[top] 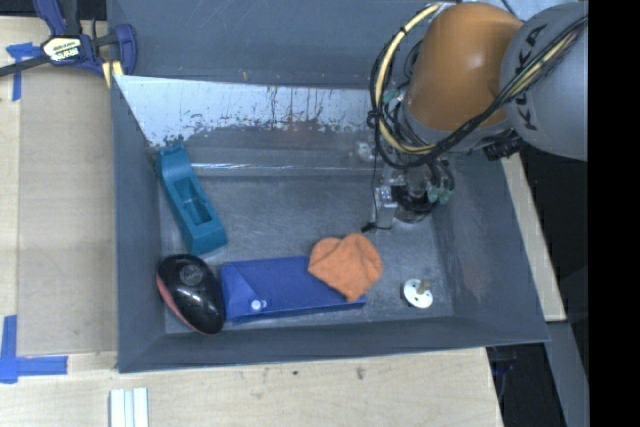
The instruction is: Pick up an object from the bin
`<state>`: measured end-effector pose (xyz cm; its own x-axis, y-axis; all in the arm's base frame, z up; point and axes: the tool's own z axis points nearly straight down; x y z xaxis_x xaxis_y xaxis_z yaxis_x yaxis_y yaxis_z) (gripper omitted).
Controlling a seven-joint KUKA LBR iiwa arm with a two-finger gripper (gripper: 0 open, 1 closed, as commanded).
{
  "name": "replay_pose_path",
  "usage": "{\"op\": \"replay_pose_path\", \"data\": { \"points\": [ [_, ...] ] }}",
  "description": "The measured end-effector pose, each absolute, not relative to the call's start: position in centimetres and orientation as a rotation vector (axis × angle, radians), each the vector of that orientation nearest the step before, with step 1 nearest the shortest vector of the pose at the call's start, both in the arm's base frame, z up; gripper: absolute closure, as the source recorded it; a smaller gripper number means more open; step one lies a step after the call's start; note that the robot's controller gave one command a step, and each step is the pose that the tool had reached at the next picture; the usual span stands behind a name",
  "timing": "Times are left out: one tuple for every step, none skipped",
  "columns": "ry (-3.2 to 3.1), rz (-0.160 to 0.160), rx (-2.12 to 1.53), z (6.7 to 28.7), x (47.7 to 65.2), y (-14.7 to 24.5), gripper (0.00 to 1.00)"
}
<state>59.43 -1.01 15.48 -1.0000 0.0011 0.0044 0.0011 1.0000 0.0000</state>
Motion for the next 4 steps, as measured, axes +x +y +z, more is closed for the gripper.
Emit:
{"op": "replay_pose_path", "data": {
  "points": [
    [-3.145, 0.000, -0.002, 16.0, 59.6, -1.0, 0.00],
    [-3.145, 0.000, 0.008, 14.5, 55.8, 0.5, 0.00],
    [-3.142, -0.001, -0.077, 11.8, 55.7, 0.3, 0.00],
    [-3.143, 0.000, -0.073, 12.4, 52.1, 1.0, 0.00]
  ]
}}
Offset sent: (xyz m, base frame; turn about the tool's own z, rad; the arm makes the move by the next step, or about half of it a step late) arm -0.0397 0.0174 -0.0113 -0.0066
